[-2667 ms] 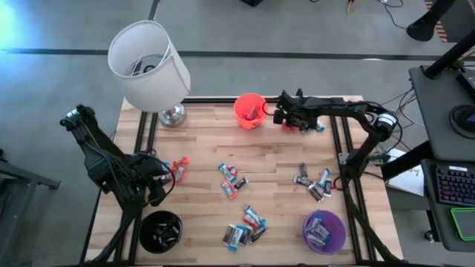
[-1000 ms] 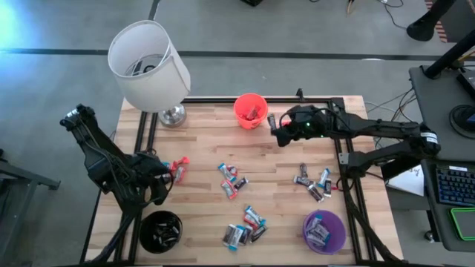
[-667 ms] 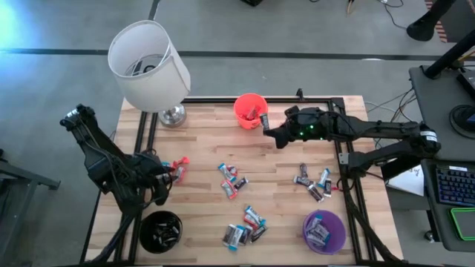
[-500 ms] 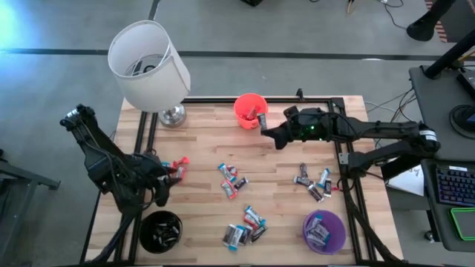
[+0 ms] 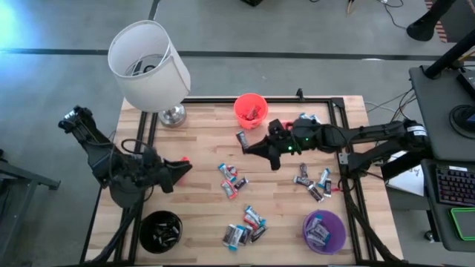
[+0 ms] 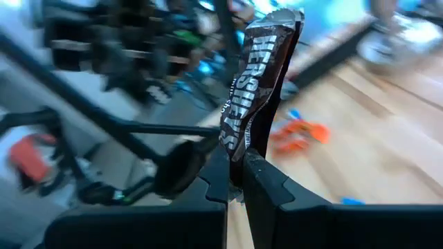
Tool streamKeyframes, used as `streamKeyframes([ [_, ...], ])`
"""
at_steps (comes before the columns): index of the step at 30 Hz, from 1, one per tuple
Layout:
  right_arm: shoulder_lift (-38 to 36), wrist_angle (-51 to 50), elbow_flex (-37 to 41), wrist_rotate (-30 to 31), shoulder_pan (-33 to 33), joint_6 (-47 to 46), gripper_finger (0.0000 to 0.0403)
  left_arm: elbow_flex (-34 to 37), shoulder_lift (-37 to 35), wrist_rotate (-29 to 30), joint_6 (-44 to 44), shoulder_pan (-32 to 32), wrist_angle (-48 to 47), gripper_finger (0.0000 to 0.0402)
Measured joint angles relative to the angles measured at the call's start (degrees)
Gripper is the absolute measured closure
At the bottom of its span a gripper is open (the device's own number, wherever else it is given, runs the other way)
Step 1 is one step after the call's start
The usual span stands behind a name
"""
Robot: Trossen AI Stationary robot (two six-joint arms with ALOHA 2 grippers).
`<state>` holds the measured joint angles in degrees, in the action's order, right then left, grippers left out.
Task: Organize candy in baskets
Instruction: Put the brown chocolate into the black bucket
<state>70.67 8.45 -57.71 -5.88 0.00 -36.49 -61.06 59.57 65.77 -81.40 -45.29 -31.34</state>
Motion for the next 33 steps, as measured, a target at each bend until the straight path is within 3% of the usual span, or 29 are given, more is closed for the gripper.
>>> streamKeyframes([
  [10,2.6,6.1,0.0,-2.6,1.2,0.6,0.0390,0.0,1.5,0.4,18.9,3.9,13.8,0.0237],
  [17,4.9,12.8,-0.3,-5.8,1.8,0.6,0.0390,0.0,4.1,-2.0,13.9,7.3,13.8,0.0237],
  [22,8.2,12.5,-4.9,-7.4,3.1,2.7,0.0390,0.0,6.3,-4.2,10.1,9.5,16.0,0.0237],
  [28,12.3,2.6,-12.2,-7.7,3.8,6.7,0.0390,0.0,8.0,-5.6,16.8,10.4,23.4,0.0237],
  [33,13.6,0.9,-15.9,-7.7,3.9,8.2,0.0390,0.0,8.1,-7.3,22.8,10.4,28.8,0.0237],
])
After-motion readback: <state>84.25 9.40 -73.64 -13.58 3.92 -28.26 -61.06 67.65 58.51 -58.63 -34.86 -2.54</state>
